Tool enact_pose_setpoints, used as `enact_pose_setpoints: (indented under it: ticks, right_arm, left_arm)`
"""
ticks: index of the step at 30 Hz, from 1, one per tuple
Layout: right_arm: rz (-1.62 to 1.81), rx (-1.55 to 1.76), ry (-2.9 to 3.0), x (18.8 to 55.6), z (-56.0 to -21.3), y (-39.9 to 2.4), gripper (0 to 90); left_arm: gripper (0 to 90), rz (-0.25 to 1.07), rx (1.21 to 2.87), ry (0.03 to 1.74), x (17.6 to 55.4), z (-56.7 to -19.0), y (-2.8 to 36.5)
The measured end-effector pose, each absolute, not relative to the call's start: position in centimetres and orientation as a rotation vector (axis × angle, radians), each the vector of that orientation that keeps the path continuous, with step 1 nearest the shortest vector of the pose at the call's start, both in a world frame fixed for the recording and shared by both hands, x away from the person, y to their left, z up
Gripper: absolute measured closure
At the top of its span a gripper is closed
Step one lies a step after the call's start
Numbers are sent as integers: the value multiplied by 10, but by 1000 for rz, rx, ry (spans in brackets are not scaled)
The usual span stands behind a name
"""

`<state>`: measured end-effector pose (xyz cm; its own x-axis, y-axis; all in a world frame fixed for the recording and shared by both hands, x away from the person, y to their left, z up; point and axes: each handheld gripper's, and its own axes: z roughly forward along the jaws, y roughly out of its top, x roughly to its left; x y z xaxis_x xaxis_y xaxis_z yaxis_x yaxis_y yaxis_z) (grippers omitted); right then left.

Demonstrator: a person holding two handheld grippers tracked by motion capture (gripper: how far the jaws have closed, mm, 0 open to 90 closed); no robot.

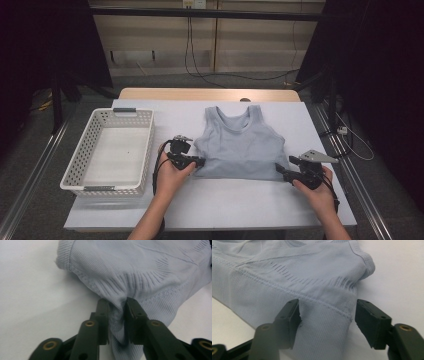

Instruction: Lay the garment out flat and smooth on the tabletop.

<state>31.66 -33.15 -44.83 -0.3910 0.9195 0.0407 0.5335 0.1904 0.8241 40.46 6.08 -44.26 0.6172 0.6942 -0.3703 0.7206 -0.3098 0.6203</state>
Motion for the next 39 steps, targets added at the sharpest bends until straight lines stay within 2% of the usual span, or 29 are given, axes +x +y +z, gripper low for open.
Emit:
enact_pose_setpoints:
  ticks: [3, 5, 9, 12, 14, 18, 21, 23, 33, 39]
  right_arm:
    - [1084, 1371, 1998, 318, -449, -331, 398]
    - [1090, 1380, 1980, 319, -449, -332, 449]
    - [1090, 1389, 1969, 322, -449, -332, 470]
    - [1079, 1383, 1980, 325, -450, -333, 569]
    - [1072, 1381, 1993, 328, -451, -334, 698]
    - [1026, 1369, 2069, 332, -456, -333, 847]
    - [1002, 1351, 2091, 333, -459, -331, 824]
    - [1004, 1347, 2067, 332, -457, -331, 729]
    - [1199, 1281, 2069, 327, -443, -319, 474]
    - [1080, 1263, 2131, 336, -454, -302, 511]
  left_arm:
    - [819, -41, 2046, 1107, 404, -441, 61]
    - [830, -40, 2035, 1102, 405, -439, 63]
    - [832, -43, 2007, 1105, 405, -436, 66]
    - [834, -42, 2009, 1103, 405, -436, 66]
    - [835, -42, 2004, 1104, 406, -436, 67]
    - [834, -46, 1996, 1110, 406, -437, 67]
    - [834, -46, 1995, 1111, 406, -437, 67]
    - [834, -44, 1994, 1110, 406, -437, 67]
    - [834, -36, 2000, 1103, 405, -436, 67]
    - [834, -48, 1994, 1111, 405, -436, 66]
